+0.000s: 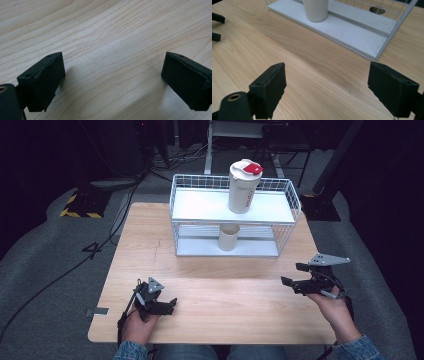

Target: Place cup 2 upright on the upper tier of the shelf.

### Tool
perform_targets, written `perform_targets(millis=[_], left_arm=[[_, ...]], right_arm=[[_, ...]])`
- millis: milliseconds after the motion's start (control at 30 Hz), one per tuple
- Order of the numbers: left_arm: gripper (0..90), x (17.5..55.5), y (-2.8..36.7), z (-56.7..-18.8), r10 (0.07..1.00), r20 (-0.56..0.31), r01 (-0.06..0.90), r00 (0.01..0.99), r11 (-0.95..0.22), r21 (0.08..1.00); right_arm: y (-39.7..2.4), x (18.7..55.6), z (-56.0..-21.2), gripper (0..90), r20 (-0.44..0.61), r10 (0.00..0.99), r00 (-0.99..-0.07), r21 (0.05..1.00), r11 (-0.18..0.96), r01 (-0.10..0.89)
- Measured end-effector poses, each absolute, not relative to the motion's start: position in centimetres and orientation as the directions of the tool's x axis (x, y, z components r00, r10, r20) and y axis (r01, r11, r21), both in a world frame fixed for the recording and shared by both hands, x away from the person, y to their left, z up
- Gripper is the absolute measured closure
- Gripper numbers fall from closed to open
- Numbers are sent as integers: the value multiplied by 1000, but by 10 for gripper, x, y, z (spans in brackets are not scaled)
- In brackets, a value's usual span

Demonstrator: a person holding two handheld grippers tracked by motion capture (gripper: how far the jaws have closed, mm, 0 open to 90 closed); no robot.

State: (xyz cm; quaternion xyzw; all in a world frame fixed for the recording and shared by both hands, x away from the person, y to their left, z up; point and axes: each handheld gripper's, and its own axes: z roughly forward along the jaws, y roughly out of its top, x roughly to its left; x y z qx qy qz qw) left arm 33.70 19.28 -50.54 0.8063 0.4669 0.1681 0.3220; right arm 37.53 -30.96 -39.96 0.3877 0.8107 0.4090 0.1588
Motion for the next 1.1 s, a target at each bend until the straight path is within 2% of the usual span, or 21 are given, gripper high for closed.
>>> perform_targets(millis=[233,533,1100], left_arm=[[57,337,193,-505,861,-30,644,508,-357,677],[57,337,193,-505,861,-30,644,508,-356,677],[57,337,193,-505,861,-30,644,508,-357,677]], right_arm=[[-314,372,-422,157,79,772,-630,773,352,528],[-313,366,-452,156,49,779,-626,788,355,504],[-309,362,-486,155,17,805,-593,779,361,513]])
